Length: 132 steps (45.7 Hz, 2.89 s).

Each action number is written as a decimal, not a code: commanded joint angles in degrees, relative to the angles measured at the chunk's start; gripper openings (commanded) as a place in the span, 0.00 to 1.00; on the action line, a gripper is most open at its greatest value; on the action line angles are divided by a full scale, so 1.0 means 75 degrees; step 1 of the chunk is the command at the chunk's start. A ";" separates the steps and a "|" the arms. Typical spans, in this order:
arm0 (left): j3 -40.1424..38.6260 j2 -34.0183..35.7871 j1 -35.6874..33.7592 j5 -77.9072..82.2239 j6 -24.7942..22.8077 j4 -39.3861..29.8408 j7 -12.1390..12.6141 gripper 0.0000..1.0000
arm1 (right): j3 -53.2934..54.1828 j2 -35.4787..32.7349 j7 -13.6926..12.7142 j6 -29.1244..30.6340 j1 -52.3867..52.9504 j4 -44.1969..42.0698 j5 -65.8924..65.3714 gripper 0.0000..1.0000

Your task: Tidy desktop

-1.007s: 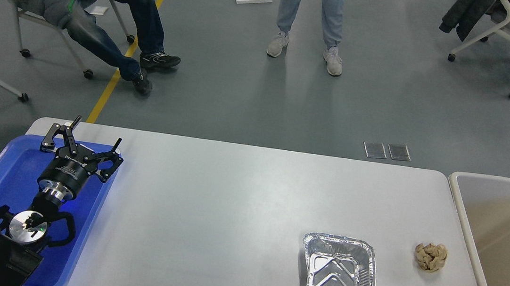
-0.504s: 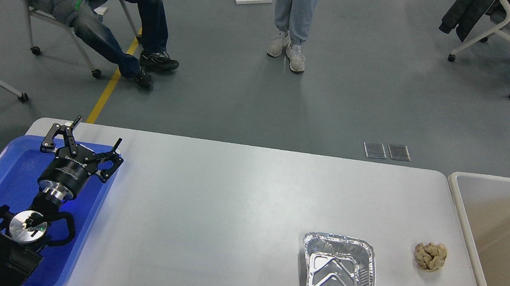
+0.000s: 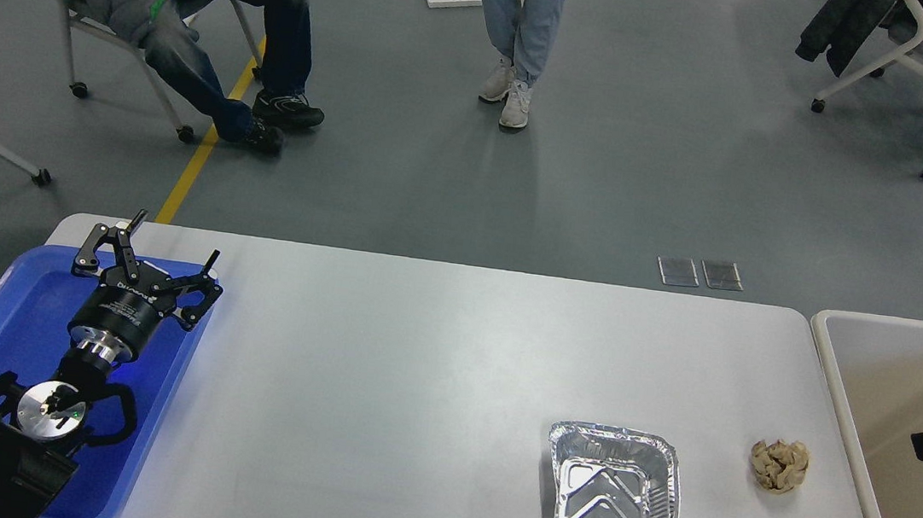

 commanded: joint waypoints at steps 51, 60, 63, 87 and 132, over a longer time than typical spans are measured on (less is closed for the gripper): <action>-0.0002 0.0000 0.0000 -0.0011 0.0000 0.0000 -0.0013 1.00 | -0.0270 -0.0026 -0.0181 -0.1639 -0.3709 -0.0210 -0.0233 0.99; -0.0002 0.0000 0.0000 -0.0011 0.0000 0.0000 -0.0013 1.00 | -0.0188 0.0337 -0.0181 -0.2612 -0.4260 -0.0539 -0.0104 0.99; -0.0002 0.0000 0.0000 -0.0011 0.0000 0.0000 -0.0013 1.00 | -0.0188 0.0419 -0.0169 -0.2857 -0.4459 -0.0539 -0.0092 0.99; -0.0002 0.0000 0.0000 -0.0011 0.0000 0.0000 -0.0013 1.00 | 0.0820 0.1591 -0.0181 -0.4394 -0.6815 -0.1488 0.0670 0.99; -0.0002 0.0000 0.0000 -0.0011 0.0000 0.0000 -0.0013 1.00 | 0.0773 0.2130 -0.0134 -0.5015 -0.7178 -0.2156 0.0552 0.03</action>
